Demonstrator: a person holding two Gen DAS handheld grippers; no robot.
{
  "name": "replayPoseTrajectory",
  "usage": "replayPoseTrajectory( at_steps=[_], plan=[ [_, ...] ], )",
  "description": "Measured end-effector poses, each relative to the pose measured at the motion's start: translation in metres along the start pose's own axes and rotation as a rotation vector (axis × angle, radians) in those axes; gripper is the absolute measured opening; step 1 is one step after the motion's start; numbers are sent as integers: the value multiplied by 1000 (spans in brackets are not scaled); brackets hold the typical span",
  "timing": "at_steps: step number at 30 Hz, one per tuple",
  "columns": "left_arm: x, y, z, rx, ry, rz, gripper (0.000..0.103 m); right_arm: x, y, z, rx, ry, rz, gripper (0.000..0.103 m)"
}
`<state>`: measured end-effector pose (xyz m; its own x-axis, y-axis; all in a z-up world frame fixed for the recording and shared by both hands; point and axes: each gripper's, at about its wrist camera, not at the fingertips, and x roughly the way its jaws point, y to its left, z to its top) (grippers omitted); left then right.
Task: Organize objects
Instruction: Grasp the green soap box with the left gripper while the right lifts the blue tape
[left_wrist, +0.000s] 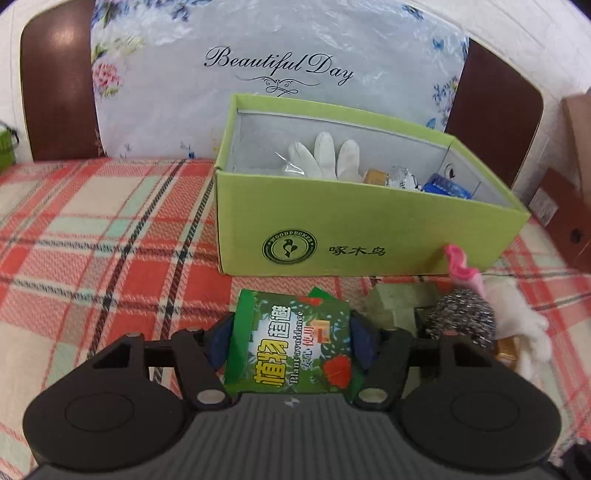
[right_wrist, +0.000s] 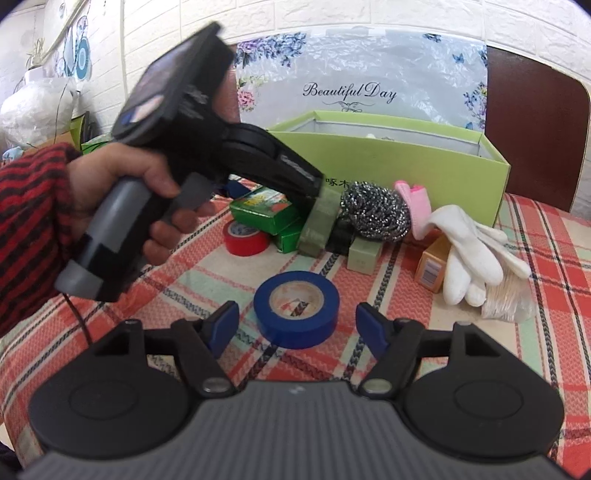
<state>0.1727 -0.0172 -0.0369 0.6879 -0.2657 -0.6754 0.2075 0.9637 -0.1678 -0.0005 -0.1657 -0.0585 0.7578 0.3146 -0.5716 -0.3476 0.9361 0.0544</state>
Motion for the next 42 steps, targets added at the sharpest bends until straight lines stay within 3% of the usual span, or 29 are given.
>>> replayPoseTrajectory(
  at_steps=[7,8,11,14,17,22,27,30,35,42],
  plan=[
    [-51,11,-20,80,-24,-33,66,21,-3,4,41,32,46,65],
    [-58,13,-25,99,-12,-38,66,22,-3,4,40,34,31,57],
    [-69,17,-47,167,48,-56,66,16,-3,3,15,59,45,56],
    [-70,16,-69,204,72,-10,68,7,1,-2,-40,74,18,57],
    [-73,21,-79,178,67,70,69,5,0,-3,-45,75,22,57],
    [-85,31,-86,163,62,59,76,6,4,0,-50,67,16,61],
    [-79,34,-87,124,73,57,75,5,5,-1,-39,68,8,61],
    [-78,34,-85,111,71,38,66,5,4,-1,-25,68,5,59],
    [-78,35,-82,94,62,25,64,4,1,0,-23,67,9,56],
    [-96,22,-52,113,-38,-36,64,-17,-10,20,22,-24,29,56]
  ],
)
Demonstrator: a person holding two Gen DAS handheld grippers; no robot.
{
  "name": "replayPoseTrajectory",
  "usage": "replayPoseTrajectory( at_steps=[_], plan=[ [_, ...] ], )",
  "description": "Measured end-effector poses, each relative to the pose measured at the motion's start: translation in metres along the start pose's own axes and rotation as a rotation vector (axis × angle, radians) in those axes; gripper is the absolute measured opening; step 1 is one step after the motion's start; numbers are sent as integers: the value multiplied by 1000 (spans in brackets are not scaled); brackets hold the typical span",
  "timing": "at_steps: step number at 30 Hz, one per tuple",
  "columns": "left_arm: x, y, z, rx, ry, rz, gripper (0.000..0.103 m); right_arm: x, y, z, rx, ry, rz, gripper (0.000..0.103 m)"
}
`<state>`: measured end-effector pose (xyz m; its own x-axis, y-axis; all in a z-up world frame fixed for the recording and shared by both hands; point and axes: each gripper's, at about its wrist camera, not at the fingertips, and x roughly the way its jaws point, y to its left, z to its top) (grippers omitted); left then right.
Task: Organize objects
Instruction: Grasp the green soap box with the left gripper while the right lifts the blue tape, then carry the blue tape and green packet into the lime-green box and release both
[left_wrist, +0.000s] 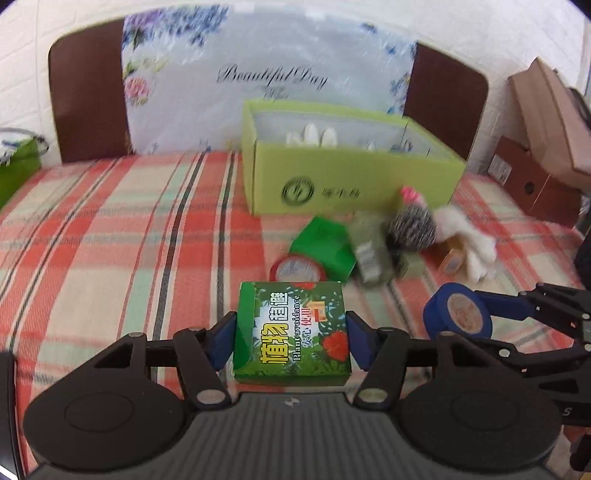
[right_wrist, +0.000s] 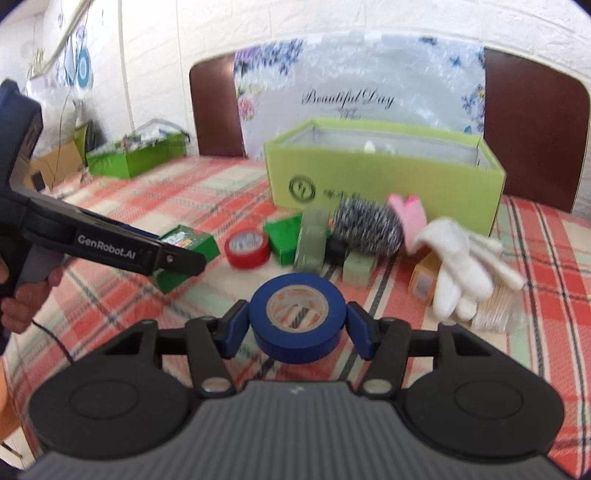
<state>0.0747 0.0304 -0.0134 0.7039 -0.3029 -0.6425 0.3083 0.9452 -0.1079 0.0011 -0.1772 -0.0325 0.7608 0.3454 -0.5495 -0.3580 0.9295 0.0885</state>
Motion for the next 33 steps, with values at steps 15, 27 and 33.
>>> replayPoseTrajectory(
  at_steps=[15,27,33],
  plan=[
    [24,-35,122,-37,-199,-99,64,20,-68,108,-80,-185,-142,56],
    [122,-34,172,-108,-149,-30,64,130,-135,143,-87,-111,-257,56],
    [146,-31,177,-108,-143,-6,64,159,-148,145,-67,-107,-236,56]
  ],
)
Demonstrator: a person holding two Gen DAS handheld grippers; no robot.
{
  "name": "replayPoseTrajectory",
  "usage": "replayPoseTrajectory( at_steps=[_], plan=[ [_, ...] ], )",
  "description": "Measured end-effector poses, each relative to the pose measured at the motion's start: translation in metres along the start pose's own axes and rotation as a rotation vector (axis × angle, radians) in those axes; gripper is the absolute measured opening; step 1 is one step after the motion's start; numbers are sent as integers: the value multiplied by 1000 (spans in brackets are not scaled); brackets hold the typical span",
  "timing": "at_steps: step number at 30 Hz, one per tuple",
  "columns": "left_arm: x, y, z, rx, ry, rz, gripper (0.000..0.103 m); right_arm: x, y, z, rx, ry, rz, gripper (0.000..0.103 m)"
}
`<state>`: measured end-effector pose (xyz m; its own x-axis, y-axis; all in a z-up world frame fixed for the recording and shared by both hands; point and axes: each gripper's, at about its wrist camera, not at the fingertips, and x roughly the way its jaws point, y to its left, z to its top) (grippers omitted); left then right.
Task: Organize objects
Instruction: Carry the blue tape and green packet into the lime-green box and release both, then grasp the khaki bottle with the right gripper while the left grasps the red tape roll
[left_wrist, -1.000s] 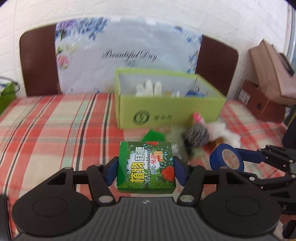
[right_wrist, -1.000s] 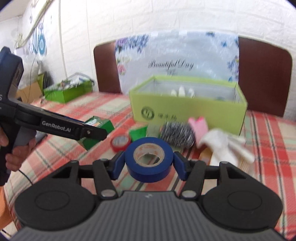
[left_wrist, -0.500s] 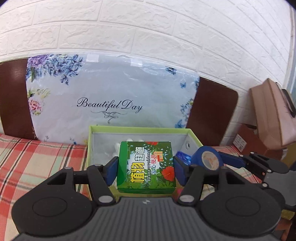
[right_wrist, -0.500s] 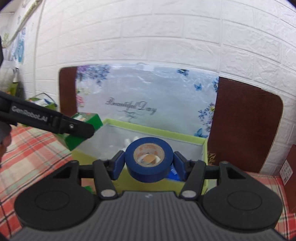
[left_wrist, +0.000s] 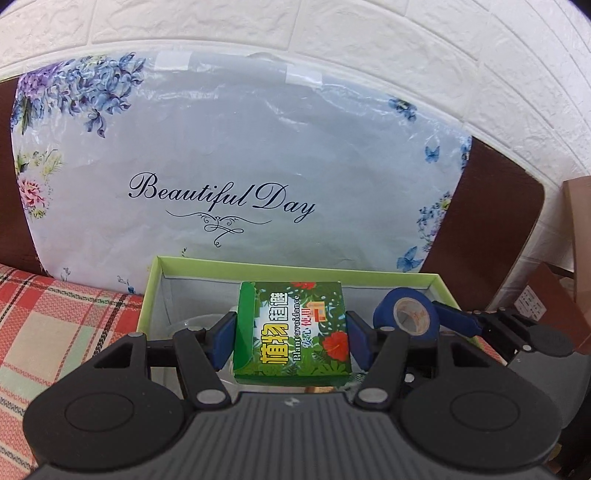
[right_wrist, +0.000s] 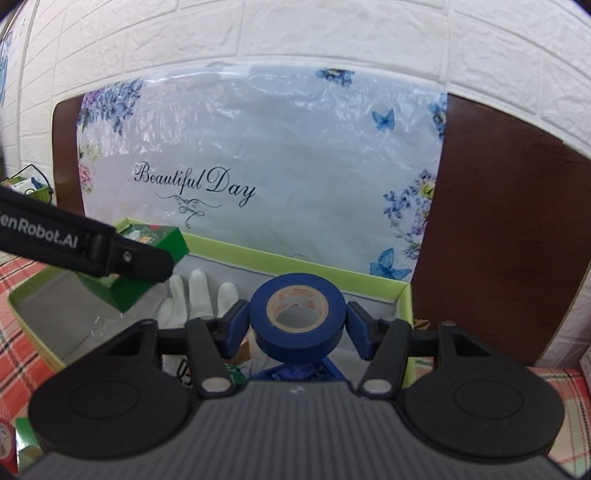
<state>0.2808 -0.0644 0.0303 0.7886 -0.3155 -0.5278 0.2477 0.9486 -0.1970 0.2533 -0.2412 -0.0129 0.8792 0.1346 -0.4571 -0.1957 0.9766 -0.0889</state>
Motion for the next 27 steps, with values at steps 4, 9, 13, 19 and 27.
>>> replayPoseTrajectory(
  at_steps=[4,9,13,19,27],
  plan=[
    [2,-1,-3,43,-50,80,82,4,2,-6,-13,-7,34,69],
    [-3,9,-4,-18,-34,65,85,-8,5,-6,-21,-50,41,97],
    [-16,4,-7,5,-37,87,85,-16,7,-7,-14,-37,34,103],
    [-45,-6,-9,7,-25,104,85,-41,10,-4,3,-33,15,103],
    [-84,-18,-27,31,-8,132,85,-87,19,-14,41,5,7,103]
  ],
)
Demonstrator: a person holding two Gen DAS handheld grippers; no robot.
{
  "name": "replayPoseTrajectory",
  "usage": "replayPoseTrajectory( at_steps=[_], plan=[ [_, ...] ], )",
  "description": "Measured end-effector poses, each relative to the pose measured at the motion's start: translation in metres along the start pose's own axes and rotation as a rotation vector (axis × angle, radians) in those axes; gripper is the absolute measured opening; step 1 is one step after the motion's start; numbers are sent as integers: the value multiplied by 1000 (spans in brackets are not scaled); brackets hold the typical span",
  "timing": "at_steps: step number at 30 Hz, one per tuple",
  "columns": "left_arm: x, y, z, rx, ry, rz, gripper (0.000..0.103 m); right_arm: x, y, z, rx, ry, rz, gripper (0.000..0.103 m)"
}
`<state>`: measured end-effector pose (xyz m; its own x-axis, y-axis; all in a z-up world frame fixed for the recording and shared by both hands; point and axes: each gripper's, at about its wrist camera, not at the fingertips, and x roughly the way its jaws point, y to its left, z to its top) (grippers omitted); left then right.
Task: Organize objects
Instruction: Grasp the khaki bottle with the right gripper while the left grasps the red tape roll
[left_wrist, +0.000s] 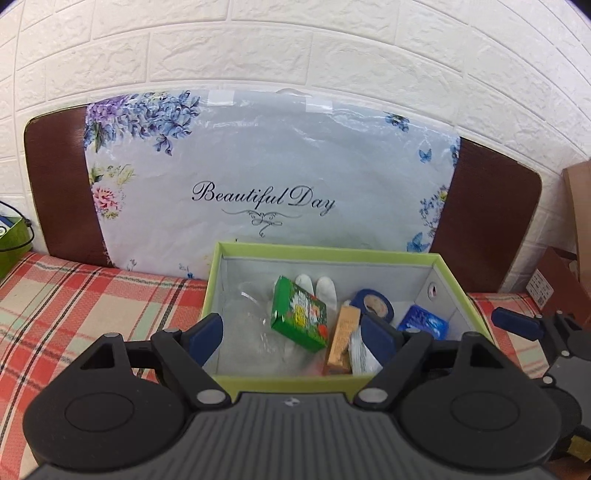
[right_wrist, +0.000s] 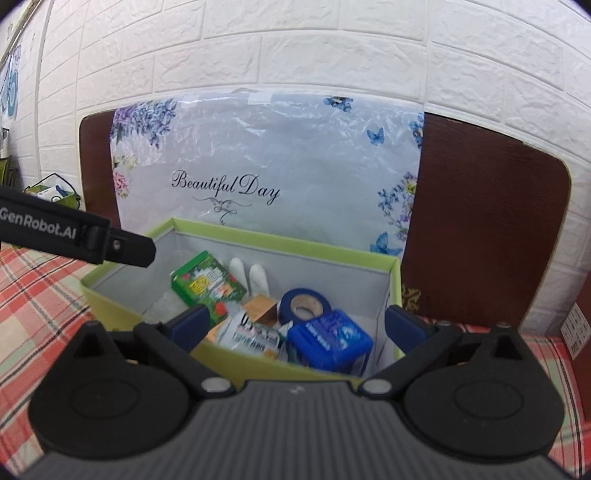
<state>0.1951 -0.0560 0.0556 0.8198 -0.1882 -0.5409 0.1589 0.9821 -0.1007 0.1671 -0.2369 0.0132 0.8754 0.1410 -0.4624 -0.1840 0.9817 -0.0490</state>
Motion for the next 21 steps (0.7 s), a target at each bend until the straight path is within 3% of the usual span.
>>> replayPoseTrajectory(
  at_steps=[13,18,21],
  plan=[
    [-39,9,-55,-45,48,3,85,-58,29,-44,57,103,2,103],
    [-46,14,-73,-64,71,8,85,-61,48,-54,-13,188,-79,103],
    [-50,17,-82,-79,83,4,85,-63,56,-59,-29,206,-84,103]
  ],
)
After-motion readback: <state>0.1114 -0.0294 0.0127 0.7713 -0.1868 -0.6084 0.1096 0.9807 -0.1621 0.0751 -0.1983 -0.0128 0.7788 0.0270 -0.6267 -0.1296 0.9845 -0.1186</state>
